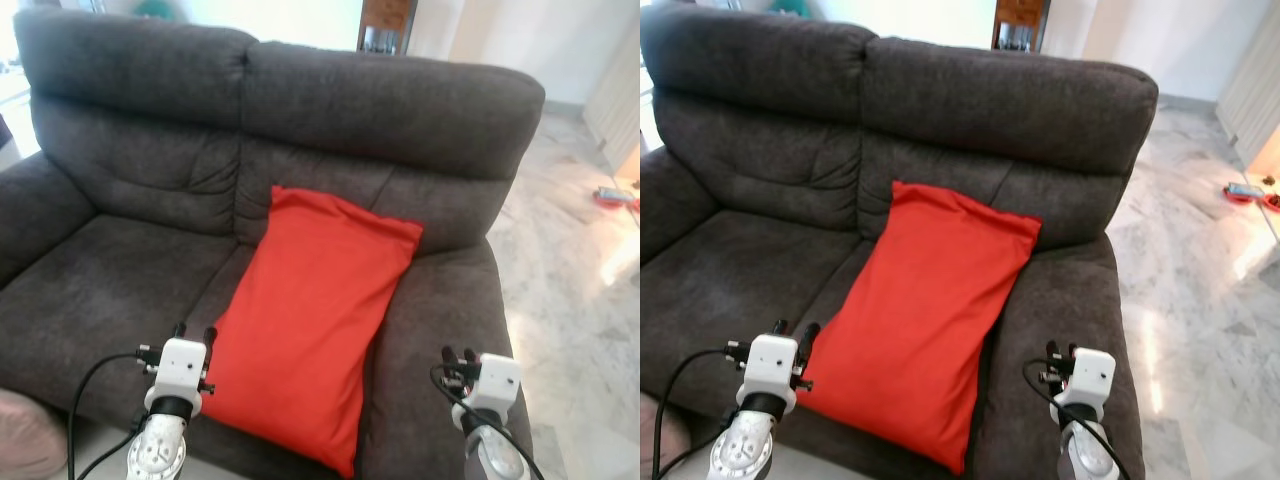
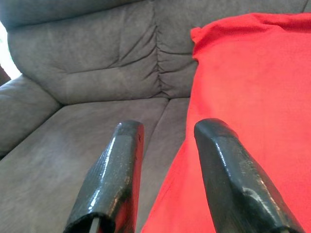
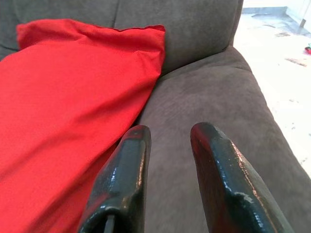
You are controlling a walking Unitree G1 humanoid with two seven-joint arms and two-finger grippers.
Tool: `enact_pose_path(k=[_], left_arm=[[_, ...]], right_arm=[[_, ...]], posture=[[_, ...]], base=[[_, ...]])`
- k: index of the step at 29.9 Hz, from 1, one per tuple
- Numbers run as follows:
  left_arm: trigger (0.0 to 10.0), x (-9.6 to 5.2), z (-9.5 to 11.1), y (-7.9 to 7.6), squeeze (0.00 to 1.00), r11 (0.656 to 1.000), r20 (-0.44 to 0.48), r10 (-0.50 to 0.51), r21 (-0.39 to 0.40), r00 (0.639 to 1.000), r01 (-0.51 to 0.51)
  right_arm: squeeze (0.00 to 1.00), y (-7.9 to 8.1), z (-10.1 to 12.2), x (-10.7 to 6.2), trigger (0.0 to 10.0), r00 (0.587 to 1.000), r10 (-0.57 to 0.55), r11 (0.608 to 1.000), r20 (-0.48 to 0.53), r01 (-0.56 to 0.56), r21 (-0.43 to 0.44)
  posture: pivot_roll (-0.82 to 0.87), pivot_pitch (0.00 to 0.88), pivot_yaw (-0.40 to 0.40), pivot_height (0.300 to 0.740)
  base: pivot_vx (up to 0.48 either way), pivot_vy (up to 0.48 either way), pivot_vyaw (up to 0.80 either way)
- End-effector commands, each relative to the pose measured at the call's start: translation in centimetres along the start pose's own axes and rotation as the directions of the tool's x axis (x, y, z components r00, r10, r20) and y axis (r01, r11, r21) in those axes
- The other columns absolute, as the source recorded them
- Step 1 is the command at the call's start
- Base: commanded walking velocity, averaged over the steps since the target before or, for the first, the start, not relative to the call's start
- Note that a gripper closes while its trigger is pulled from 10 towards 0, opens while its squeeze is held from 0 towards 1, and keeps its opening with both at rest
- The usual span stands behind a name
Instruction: Move the pillow to the sofa from floor
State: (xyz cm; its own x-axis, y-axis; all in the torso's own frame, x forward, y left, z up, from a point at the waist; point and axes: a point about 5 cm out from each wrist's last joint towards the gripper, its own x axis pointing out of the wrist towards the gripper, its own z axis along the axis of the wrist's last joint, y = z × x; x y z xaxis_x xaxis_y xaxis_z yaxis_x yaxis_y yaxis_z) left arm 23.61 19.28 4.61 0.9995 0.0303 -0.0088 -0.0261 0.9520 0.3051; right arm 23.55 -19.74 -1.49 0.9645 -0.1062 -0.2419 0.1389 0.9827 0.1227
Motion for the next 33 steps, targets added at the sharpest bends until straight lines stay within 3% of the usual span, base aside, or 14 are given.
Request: enact_pose_path(k=[1,24,27,33], left_arm=[[10.0,0.0,-0.1,0.1,0.0,1.0,-0.004,0.011,-0.001,1.0,-0.011],[10.0,0.2,-0.2,-0.2,0.0,1.0,-0.007,0.001,0.004,1.0,-0.001],[10.0,0.1,-2.0,-0.6,0.0,0.999,-0.103,-0.034,-0.012,0.994,0.033],[10.0,0.1,-4.0,-0.3,0.0,0.999,-0.215,-0.017,-0.045,0.976,0.008]], right_arm=[[0.0,-0.2,-0.1,0.0,10.0,1.0,-0.007,1.0,-0.007,0.007,0.002],[0.0,-0.5,-0.9,0.0,10.0,0.999,-0.005,1.0,-0.051,0.006,0.004],[0.0,-0.4,-1.0,0.1,10.0,0.998,-0.005,1.0,-0.06,0.005,0.005],[0.0,-0.7,-1.8,-0.1,10.0,0.991,-0.026,1.0,-0.128,0.027,0.008]], posture=[[0.12,0.0,-0.06,0.74],[0.12,0.0,-0.065,0.74],[0.12,0.0,-0.065,0.74],[0.12,0.0,-0.061,0.74]], base=[[-0.27,0.0,0.0],[-0.289,0.0,0.0],[-0.087,0.0,0.0],[0.0,0.0,0.0]])
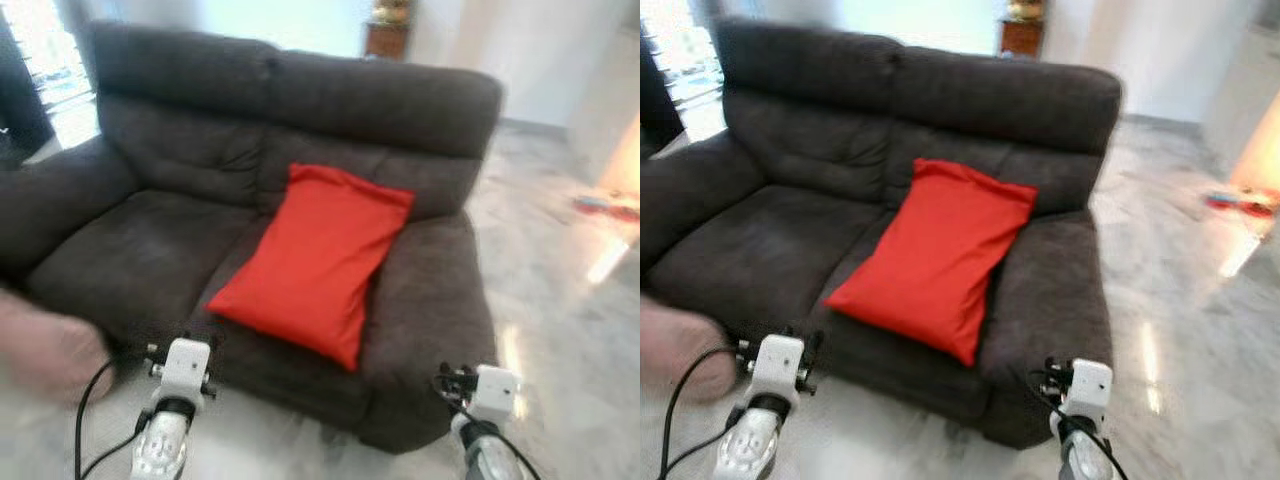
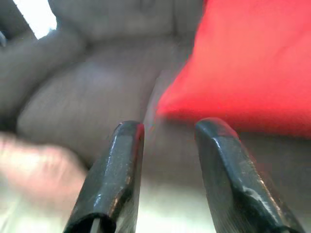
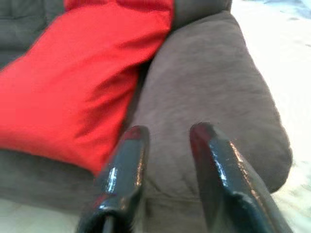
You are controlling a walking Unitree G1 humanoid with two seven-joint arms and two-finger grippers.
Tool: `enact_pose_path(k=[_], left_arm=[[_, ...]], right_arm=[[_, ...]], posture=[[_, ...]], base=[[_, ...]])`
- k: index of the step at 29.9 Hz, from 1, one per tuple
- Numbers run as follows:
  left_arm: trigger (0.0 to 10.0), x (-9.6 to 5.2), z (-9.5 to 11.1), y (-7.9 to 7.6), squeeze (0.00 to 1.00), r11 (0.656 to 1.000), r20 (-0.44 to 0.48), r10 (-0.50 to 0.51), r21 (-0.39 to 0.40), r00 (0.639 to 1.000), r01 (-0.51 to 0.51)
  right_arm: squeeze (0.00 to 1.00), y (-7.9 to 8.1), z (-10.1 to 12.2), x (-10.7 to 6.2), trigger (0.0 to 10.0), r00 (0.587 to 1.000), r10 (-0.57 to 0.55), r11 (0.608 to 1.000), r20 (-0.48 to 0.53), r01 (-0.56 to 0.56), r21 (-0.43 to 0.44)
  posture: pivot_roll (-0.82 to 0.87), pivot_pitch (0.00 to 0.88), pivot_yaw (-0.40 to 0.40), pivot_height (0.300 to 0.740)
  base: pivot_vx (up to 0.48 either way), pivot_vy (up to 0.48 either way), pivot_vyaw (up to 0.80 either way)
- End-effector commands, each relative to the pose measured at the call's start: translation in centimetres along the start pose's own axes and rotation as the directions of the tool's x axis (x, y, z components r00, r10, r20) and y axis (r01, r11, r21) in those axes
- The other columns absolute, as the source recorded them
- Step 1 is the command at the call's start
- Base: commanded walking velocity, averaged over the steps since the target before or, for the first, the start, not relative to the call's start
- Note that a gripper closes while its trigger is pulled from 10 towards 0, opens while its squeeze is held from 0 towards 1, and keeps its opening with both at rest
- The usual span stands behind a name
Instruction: Move the pillow to the sofa from floor
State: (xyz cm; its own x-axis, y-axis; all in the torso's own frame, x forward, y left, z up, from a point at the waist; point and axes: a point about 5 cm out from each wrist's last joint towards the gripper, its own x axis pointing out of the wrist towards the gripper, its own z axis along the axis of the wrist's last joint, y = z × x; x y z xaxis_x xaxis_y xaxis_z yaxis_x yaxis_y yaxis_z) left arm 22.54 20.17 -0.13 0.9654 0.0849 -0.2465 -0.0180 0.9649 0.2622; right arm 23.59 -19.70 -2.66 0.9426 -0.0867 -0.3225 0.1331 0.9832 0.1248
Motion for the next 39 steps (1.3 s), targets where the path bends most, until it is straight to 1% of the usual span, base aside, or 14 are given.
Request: enact_pose_path(k=[1,3,4,5,9,11,14,15,16,22,25,31,35,39], left_arm=[[10.0,1.0,0.5,0.3,0.0,1.0,-0.004,-0.003,-0.002,1.0,0.003],[10.0,1.2,-0.1,0.4,0.0,1.0,-0.041,-0.01,0.0,0.999,0.01],[10.0,1.3,-1.0,0.6,0.0,1.0,-0.095,-0.023,0.014,0.995,0.024],[10.0,1.3,-1.4,0.7,0.0,0.999,-0.116,-0.026,0.02,0.993,0.029],[10.0,1.1,-3.2,1.3,0.0,1.0,-0.224,-0.019,-0.004,0.974,0.018],[10.0,0.7,-4.1,1.5,0.0,0.999,-0.28,-0.025,0.015,0.96,0.03],[10.0,-0.2,-5.8,1.4,0.0,0.999,-0.369,-0.045,0.009,0.928,0.052],[10.0,-0.2,-5.8,1.4,0.0,0.999,-0.369,-0.045,0.009,0.928,0.052],[10.0,-0.6,-6.4,1.3,0.0,0.998,-0.406,-0.051,0.014,0.913,0.062],[10.0,-2.1,-8.2,1.2,0.0,0.998,-0.507,-0.054,0.009,0.86,0.068],[10.0,-2.3,-8.5,1.2,0.0,0.998,-0.52,-0.056,0.0,0.852,0.065],[10.0,-2.9,-9.0,1.4,0.0,0.995,-0.549,-0.069,0.017,0.833,0.094],[10.0,-3.0,-9.2,1.4,0.0,0.994,-0.557,-0.077,0.025,0.827,0.109],[10.0,-3.0,-9.2,1.5,0.0,0.992,-0.559,-0.082,0.033,0.825,0.121]], right_arm=[[0.0,-0.9,-1.1,-0.4,10.0,0.996,-0.049,0.998,-0.08,0.051,0.024],[0.0,-1.1,-1.5,-0.5,10.0,0.991,-0.056,0.998,-0.122,0.059,0.025],[0.0,-1.3,-2.1,-0.7,10.0,0.982,-0.067,0.997,-0.175,0.073,0.028],[0.0,-1.4,-2.4,-0.7,10.0,0.979,-0.072,0.996,-0.192,0.08,0.033],[0.0,-1.3,-3.7,-1.3,10.0,0.952,-0.077,0.997,-0.296,0.082,0.006],[0.0,-1.2,-4.4,-1.7,10.0,0.938,-0.076,0.997,-0.339,0.08,-0.001],[0.0,-1.1,-5.5,-2.4,10.0,0.909,-0.086,0.996,-0.408,0.093,-0.003],[0.0,-1.1,-5.5,-2.4,10.0,0.909,-0.086,0.996,-0.408,0.093,-0.003],[0.0,-1.2,-6.0,-2.8,10.0,0.893,-0.094,0.995,-0.44,0.102,-0.004],[0.0,-1.9,-8.0,-4.6,10.0,0.825,-0.137,0.991,-0.548,0.121,-0.065],[0.0,-2.4,-8.5,-5.3,10.0,0.803,-0.158,0.987,-0.574,0.14,-0.075],[0.0,-2.6,-10.0,-6.9,10.0,0.722,-0.178,0.984,-0.669,0.136,-0.115],[0.0,-2.6,-10.4,-7.3,10.0,0.709,-0.193,0.981,-0.678,0.15,-0.123],[0.0,-2.6,-10.4,-7.3,10.0,0.711,-0.203,0.979,-0.674,0.144,-0.144]], posture=[[0.12,0.0,-0.06,0.74],[0.12,0.0,-0.057,0.74],[0.12,0.0,-0.055,0.74],[0.12,0.0,-0.055,0.74],[0.12,0.0,-0.053,0.74],[0.12,0.0,-0.05,0.74],[0.12,0.0,-0.054,0.74],[0.12,0.0,-0.054,0.74],[0.12,0.0,-0.055,0.74],[0.13,0.0,-0.053,0.74],[0.13,0.0,-0.045,0.74],[0.12,0.0,-0.016,0.74],[0.11,0.0,0.001,0.74],[0.1,0.0,0.007,0.74]], base=[[0.0,0.0,0.0],[0.0,0.0,0.0],[0.0,0.0,0.0],[0.0,0.0,0.0],[0.0,0.0,0.0],[0.0,0.0,0.0],[0.0,0.0,0.0],[0.0,0.0,0.0],[0.0,0.0,0.0],[0.0,0.0,0.0],[0.0,0.0,0.0],[0.0,0.0,0.0],[0.0,0.0,0.0],[0.0,0.0,0.0]])
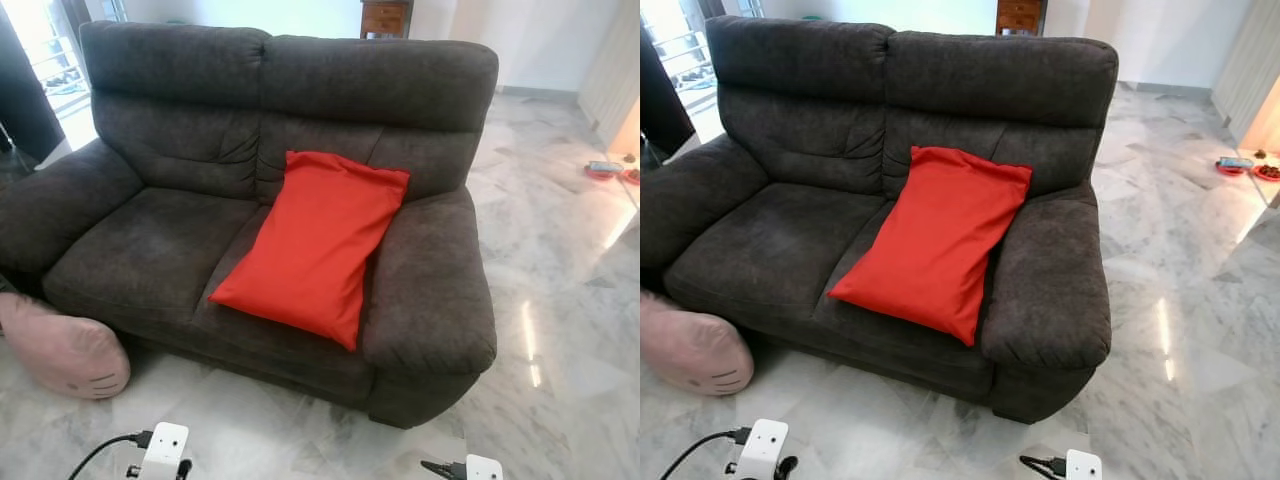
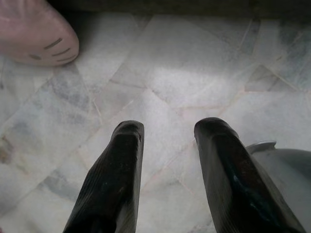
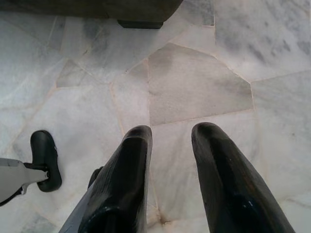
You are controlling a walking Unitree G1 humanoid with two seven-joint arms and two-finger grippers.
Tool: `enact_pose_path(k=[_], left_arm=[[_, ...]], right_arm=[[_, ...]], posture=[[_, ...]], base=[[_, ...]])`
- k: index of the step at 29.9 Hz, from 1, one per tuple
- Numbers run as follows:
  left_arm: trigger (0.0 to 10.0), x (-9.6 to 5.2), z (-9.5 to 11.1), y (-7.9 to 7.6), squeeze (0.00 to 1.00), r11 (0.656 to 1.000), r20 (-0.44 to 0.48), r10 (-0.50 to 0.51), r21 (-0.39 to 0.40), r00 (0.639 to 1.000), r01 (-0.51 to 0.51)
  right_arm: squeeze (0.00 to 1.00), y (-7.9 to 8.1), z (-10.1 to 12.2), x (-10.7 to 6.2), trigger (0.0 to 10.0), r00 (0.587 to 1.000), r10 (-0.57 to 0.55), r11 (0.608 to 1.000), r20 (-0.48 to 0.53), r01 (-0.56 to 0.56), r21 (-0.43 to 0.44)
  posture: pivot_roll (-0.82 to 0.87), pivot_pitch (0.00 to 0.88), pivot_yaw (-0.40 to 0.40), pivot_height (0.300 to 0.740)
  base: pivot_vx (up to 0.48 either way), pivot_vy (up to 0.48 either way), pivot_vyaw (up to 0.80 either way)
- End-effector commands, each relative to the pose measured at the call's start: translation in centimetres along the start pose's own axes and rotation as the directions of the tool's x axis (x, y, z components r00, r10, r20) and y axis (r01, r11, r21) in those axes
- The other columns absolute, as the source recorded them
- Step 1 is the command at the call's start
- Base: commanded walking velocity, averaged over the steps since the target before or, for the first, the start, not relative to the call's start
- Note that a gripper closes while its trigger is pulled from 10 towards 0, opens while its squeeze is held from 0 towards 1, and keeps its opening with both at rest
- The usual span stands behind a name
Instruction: Move the pillow to the sofa from floor
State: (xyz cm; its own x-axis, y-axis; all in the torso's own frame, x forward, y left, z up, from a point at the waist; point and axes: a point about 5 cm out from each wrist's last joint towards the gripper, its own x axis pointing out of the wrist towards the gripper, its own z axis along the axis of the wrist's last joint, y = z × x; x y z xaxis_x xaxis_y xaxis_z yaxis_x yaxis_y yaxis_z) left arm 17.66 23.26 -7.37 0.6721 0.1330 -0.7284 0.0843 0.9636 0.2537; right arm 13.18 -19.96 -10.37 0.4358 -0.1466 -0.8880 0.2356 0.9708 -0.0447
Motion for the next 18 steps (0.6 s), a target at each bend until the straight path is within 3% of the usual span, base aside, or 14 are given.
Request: enact_pose_path(k=[1,2,8,10,18], left_arm=[[10.0,-0.2,-0.6,0.3,0.0,1.0,-0.027,-0.01,0.025,1.0,0.01],[10.0,-0.2,-0.7,0.3,0.0,0.999,-0.031,-0.012,0.03,0.999,0.013],[10.0,-0.1,-0.6,0.1,0.0,0.999,-0.034,-0.019,0.041,0.999,0.021],[10.0,0.0,-0.4,0.0,0.0,0.999,-0.035,-0.018,0.037,0.999,0.019],[10.0,0.4,0.9,-0.9,0.0,1.0,-0.013,-0.022,0.002,1.0,0.022]], right_arm=[[0.0,0.0,0.0,0.0,10.0,1.0,-0.012,0.999,0.007,0.013,-0.043],[0.0,0.0,0.1,0.0,10.0,1.0,-0.007,0.996,0.029,0.01,-0.085],[0.0,-0.2,1.7,0.0,10.0,0.992,0.001,0.996,0.128,0.011,-0.091],[0.0,-1.4,2.2,-0.1,10.0,0.986,0.007,0.993,0.168,0.013,-0.12],[0.0,-2.8,1.2,-0.5,10.0,0.982,-0.031,0.989,0.189,0.058,-0.138]], posture=[[0.1,0.0,0.007,0.74],[0.1,0.0,0.007,0.74],[0.07,0.0,0.0,0.74],[0.06,0.0,-0.009,0.74],[0.04,0.0,-0.05,0.74]], base=[[0.0,0.0,0.0],[0.0,0.0,0.0],[0.0,0.0,0.0],[0.0,0.0,0.0],[0.0,0.0,0.0]])
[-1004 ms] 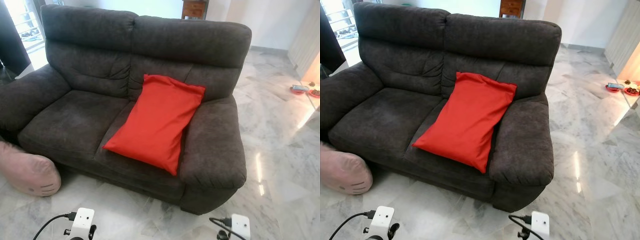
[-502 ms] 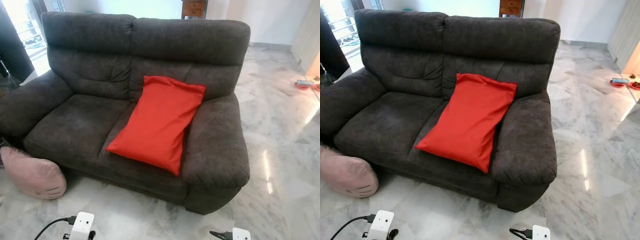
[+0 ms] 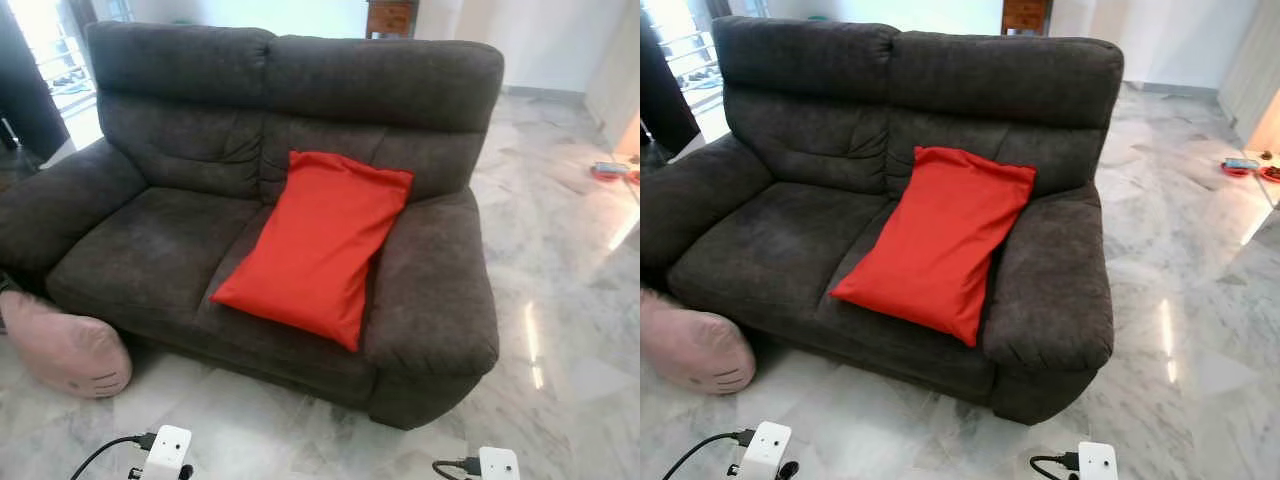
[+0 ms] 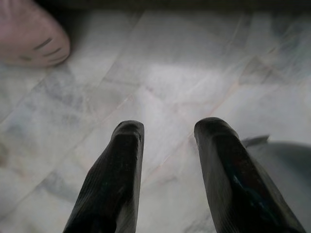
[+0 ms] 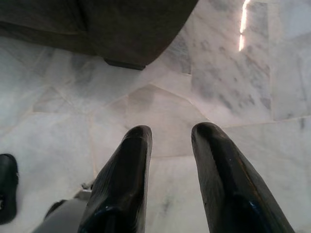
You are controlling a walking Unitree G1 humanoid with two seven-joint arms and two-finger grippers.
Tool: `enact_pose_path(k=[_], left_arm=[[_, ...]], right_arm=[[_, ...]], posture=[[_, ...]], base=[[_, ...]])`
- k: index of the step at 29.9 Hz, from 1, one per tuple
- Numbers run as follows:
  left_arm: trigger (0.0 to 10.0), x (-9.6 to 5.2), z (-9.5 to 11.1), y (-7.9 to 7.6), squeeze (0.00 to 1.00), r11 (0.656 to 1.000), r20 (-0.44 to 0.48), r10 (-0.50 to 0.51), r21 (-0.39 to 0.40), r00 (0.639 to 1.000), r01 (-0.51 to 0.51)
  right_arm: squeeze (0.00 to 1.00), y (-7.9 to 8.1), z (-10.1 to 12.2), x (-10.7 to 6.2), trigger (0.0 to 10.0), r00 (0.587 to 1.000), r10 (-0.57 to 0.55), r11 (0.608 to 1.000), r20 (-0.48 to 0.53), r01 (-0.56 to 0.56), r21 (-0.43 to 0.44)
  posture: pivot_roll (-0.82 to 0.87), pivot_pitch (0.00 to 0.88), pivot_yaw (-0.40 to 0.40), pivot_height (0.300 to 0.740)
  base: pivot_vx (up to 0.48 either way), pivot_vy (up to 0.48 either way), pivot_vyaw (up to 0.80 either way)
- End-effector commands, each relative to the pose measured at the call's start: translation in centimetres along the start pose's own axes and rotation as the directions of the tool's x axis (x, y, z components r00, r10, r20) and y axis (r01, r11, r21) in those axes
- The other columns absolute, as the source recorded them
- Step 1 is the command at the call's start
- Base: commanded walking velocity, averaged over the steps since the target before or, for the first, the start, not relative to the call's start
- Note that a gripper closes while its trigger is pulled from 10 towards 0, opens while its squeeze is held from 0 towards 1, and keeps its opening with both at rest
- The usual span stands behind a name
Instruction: Move the pillow to the sofa from floor
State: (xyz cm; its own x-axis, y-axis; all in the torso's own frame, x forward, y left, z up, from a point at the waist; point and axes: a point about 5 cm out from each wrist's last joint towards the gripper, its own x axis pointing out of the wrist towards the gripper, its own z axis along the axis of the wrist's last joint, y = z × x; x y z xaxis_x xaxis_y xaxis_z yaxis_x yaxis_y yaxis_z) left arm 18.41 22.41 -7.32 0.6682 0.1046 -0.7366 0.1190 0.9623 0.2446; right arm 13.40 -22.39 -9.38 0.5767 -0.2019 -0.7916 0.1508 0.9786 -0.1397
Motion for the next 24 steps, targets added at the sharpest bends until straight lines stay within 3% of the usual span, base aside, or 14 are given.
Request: enact_pose_path(k=[1,5,11,15,18,20,22,23,24], left_arm=[[10.0,0.2,0.3,-0.3,0.0,1.0,-0.006,0.006,-0.021,1.0,-0.006],[10.0,0.3,0.8,-0.7,0.0,1.0,0.011,-0.003,-0.019,1.0,0.003],[10.0,0.3,1.0,-1.1,0.0,1.0,0.031,-0.012,-0.012,0.999,0.012],[10.0,0.2,0.7,-1.2,0.0,1.0,0.03,-0.013,-0.012,0.999,0.013],[10.0,0.0,0.1,-1.4,0.0,1.0,0.023,-0.011,-0.025,1.0,0.012],[10.0,-0.1,-0.1,-1.5,0.0,0.999,0.018,-0.011,-0.032,1.0,0.011],[10.0,-0.3,-0.8,-1.8,0.0,0.999,0.007,-0.027,-0.031,1.0,0.027],[10.0,-0.6,-1.3,-2.2,0.0,0.999,0.002,-0.043,-0.02,0.999,0.043],[10.0,-0.6,-1.5,-2.3,0.0,0.999,0.001,-0.048,-0.02,0.999,0.048]], right_arm=[[0.0,-0.8,0.0,-0.1,10.0,1.0,-0.013,1.0,0.015,0.014,-0.027],[0.0,-1.7,-0.2,-0.3,10.0,0.999,-0.021,0.999,0.038,0.022,-0.036],[0.0,-3.6,0.1,-1.0,10.0,0.987,-0.051,0.998,0.153,0.054,-0.021],[0.0,-4.1,-1.0,-1.6,10.0,0.987,-0.06,0.998,0.146,0.061,-0.005],[0.0,-3.6,-3.4,-1.9,10.0,0.999,-0.053,0.998,0.007,0.053,0.022],[0.0,-3.4,-4.0,-2.0,10.0,0.999,-0.042,0.999,-0.034,0.042,0.027],[0.0,-2.8,-5.6,-2.3,10.0,0.989,-0.031,0.999,-0.145,0.027,-0.029],[0.0,-2.9,-6.6,-2.6,10.0,0.974,-0.054,0.993,-0.218,0.029,-0.116],[0.0,-3.0,-6.7,-2.7,10.0,0.973,-0.059,0.992,-0.221,0.032,-0.123]], posture=[[0.04,0.0,-0.055,0.74],[0.03,0.0,-0.057,0.74],[0.0,0.0,-0.054,0.74],[0.0,0.0,-0.062,0.74],[0.02,0.0,-0.069,0.74],[0.02,0.0,-0.067,0.74],[0.01,0.0,-0.057,0.74],[0.01,0.0,-0.046,0.74],[0.01,0.0,-0.042,0.74]], base=[[0.0,0.0,0.0],[0.0,0.0,0.0],[0.0,0.0,0.0],[0.0,0.0,0.0],[0.0,0.0,0.0],[0.0,0.0,0.0],[0.0,0.0,0.0],[0.0,0.0,0.0],[0.0,0.0,0.0]])
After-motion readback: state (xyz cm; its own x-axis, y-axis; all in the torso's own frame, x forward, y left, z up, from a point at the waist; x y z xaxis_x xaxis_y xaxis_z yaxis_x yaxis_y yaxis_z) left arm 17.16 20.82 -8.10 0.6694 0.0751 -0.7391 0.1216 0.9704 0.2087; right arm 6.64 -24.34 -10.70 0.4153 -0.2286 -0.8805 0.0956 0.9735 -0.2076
